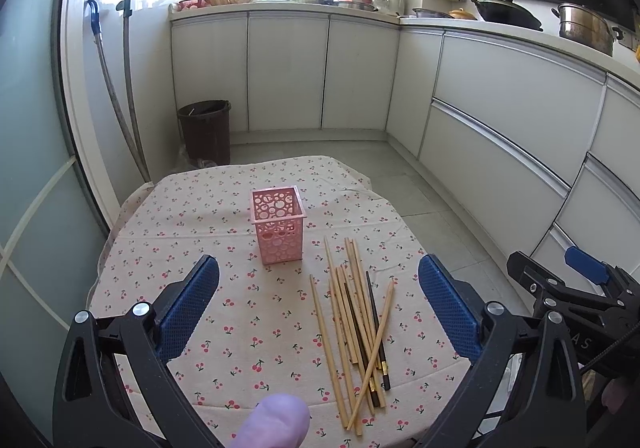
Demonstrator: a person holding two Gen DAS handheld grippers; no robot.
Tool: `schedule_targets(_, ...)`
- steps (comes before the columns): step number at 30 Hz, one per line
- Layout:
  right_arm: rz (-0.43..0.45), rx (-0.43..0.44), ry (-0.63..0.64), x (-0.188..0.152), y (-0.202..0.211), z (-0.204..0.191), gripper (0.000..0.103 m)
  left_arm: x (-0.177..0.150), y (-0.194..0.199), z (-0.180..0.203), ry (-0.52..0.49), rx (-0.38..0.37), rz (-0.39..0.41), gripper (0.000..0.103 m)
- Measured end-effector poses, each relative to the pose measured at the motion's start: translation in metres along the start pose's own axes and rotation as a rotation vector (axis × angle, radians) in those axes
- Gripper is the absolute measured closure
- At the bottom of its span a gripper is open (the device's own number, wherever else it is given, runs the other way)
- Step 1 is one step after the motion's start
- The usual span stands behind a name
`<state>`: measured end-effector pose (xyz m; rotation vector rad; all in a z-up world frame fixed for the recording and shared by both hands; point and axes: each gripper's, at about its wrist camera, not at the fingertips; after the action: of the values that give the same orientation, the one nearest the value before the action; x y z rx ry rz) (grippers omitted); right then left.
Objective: Organize utensils
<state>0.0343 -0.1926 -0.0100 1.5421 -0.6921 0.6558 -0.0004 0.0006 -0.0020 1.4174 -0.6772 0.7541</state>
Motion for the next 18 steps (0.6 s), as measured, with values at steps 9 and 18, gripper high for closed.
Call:
schedule_targets(9,-0.009,0.000,-0.003,-0.0005,-0.0027,-0.0008,0.007,-0.0009,-0.0036,-0.0027,0.003,0.011,-0.005,0.007)
schedule_targets(18,-0.023,-0.001,-0.012,-0.0010,-0.0054,0.0008,0.007,-0.0023,-0.0062,-0.0028,-0.003,0.021,-0.014,0.007)
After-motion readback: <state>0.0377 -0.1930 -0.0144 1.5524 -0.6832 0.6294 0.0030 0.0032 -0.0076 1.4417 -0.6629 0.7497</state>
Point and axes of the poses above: each gripper's, at about its wrist camera, not at the fingertips, and y roughly against the way its jaws point, z to its right, x to its top, and after that the axes turned 4 degrees about -z, right-handed
